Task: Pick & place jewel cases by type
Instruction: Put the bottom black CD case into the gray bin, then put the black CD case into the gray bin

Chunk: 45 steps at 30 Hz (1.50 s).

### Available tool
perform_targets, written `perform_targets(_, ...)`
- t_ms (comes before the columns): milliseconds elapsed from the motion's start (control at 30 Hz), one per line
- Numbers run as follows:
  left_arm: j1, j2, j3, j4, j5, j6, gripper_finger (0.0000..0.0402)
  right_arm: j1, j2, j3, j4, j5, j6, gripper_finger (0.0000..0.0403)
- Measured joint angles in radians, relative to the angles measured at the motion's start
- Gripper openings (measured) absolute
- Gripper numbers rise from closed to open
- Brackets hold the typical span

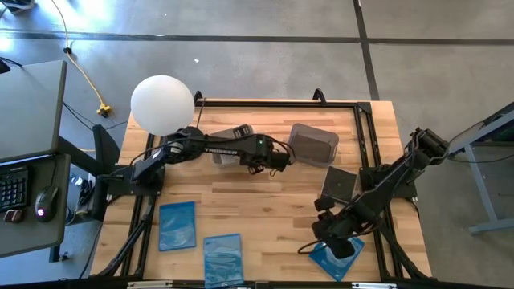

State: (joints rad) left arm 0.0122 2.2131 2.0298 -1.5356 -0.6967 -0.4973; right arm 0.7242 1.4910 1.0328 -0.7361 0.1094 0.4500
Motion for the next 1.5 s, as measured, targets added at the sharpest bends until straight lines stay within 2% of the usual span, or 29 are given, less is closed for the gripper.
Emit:
perform_targets(100,0.001,0.0,-0.038,0.015,-0.013,0.003,0.0033,0.005,0.0,0.0,0.0,0.006,0.007,0.0126)
perform_targets(433,0.024,0.0,-0.211,0.117,-0.042,-0.004,0.0146,0.004,0.0,0.0,0.001,0.005,0.022,0.0126)
perform_targets(533,0.018,0.0,-0.203,0.087,-0.041,-0.005,0.0158,-0.003,0.0,0.0,0.002,0.004,0.022,0.0126)
perform_targets(667,-0.012,-0.001,-0.12,0.001,-0.034,-0.023,0.016,-0.013,0.0,0.0,0.004,0.002,0.022,0.0126)
perform_targets(767,-0.045,-0.001,-0.044,-0.031,0.018,-0.035,0.016,-0.019,0.0,0.0,0.005,-0.007,0.025,0.0126)
perform_targets(933,-0.112,-0.002,0.088,-0.035,0.174,-0.034,0.016,-0.017,0.0,0.0,0.008,-0.012,0.023,0.0126)
perform_targets(1067,-0.174,-0.002,0.178,-0.02,0.244,-0.037,0.016,0.001,0.0,0.0,-0.015,-0.046,0.023,0.0126)
perform_targets(1133,-0.209,-0.002,0.202,0.026,0.246,-0.038,0.016,0.017,0.0,0.0,-0.066,-0.063,0.036,0.0126)
perform_targets(1300,-0.293,-0.002,0.217,0.097,0.281,-0.048,0.016,0.053,0.0,0.0,-0.308,-0.019,0.177,0.0126)
perform_targets(1400,-0.339,-0.002,0.217,0.059,0.36,-0.122,0.016,0.067,0.0,0.0,-0.44,0.089,0.275,0.0126)
perform_targets(1500,-0.388,-0.002,0.217,-0.027,0.466,-0.176,0.0158,0.049,0.0,0.0,-0.487,0.076,0.313,0.0126)
